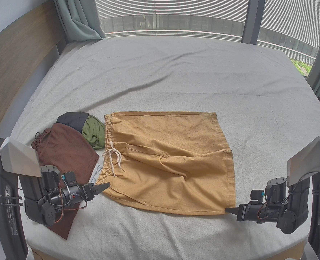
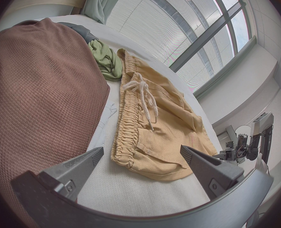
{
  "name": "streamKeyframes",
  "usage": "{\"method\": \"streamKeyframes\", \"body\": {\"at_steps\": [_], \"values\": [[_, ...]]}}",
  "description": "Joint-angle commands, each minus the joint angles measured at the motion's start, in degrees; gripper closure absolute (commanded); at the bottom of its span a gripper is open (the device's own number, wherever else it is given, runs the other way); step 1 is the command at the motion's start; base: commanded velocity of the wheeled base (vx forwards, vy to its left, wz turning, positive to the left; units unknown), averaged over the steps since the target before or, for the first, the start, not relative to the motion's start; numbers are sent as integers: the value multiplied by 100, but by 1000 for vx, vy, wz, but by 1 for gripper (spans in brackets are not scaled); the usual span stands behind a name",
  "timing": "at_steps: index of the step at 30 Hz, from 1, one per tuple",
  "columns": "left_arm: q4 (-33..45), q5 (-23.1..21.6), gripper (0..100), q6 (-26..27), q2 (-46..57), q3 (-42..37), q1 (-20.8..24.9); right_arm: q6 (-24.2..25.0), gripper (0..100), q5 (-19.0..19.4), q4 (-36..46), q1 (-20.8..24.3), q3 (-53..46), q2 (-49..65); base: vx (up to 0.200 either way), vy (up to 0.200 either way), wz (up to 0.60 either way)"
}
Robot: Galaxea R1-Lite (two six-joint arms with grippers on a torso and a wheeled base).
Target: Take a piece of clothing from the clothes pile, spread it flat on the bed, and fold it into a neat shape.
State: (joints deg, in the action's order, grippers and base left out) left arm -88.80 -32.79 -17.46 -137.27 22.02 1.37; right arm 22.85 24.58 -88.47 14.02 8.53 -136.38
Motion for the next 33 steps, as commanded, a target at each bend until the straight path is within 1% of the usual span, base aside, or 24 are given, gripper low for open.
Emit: {"method": "streamKeyframes", "body": {"at_steps": [1,8,10,14,16,17,26,31,33], "values": [[-6,19,0,-12,-143,75,48,1,100,3,-4,4,26,-12,0,0,0],[-6,19,0,-65,-160,101,101,1,100,3,-4,4,26,-12,0,0,0],[-6,45,0,-170,-160,119,189,1,100,3,-4,4,26,-12,0,0,0],[-6,335,0,-320,-186,242,259,1,100,3,-4,4,26,-3,0,0,0],[-6,353,0,-311,-222,259,259,1,100,3,-4,4,26,6,0,0,0],[-6,353,100,-311,-222,251,259,1,100,3,-4,4,26,6,0,0,0],[-6,353,100,-293,-274,215,250,-8,100,3,-4,4,-10,6,0,0,0],[-15,317,100,-214,-63,-75,250,-26,100,3,5,-4,-177,50,0,0,0],[-6,265,100,-153,95,-268,233,-105,100,12,-4,-4,-247,59,0,0,0]]}}
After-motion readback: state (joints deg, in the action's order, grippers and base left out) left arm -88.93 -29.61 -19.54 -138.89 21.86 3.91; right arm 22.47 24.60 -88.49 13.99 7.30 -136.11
